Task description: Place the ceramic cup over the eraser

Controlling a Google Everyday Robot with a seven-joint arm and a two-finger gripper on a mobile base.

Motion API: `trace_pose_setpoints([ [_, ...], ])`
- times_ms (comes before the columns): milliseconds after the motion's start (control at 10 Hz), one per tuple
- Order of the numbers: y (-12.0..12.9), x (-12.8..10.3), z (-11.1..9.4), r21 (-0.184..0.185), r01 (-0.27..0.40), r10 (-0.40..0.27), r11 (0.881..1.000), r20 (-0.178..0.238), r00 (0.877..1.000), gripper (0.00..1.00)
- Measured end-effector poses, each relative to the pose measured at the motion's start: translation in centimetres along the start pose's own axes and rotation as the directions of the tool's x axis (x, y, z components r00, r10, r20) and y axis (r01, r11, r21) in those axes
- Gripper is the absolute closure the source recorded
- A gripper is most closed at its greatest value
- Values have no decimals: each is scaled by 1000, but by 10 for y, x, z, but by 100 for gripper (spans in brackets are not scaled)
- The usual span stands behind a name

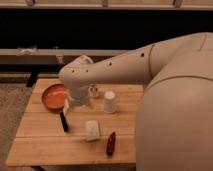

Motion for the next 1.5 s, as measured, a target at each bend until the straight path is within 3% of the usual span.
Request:
trace_pose_setpoints([
  [600, -102, -51, 12, 89, -51, 54, 995, -24, 998, 20],
  [1000, -152, -58, 21, 155, -105, 109, 982, -16, 994, 20],
  [1500, -191, -72, 56, 126, -159, 157, 979, 26, 987, 20],
])
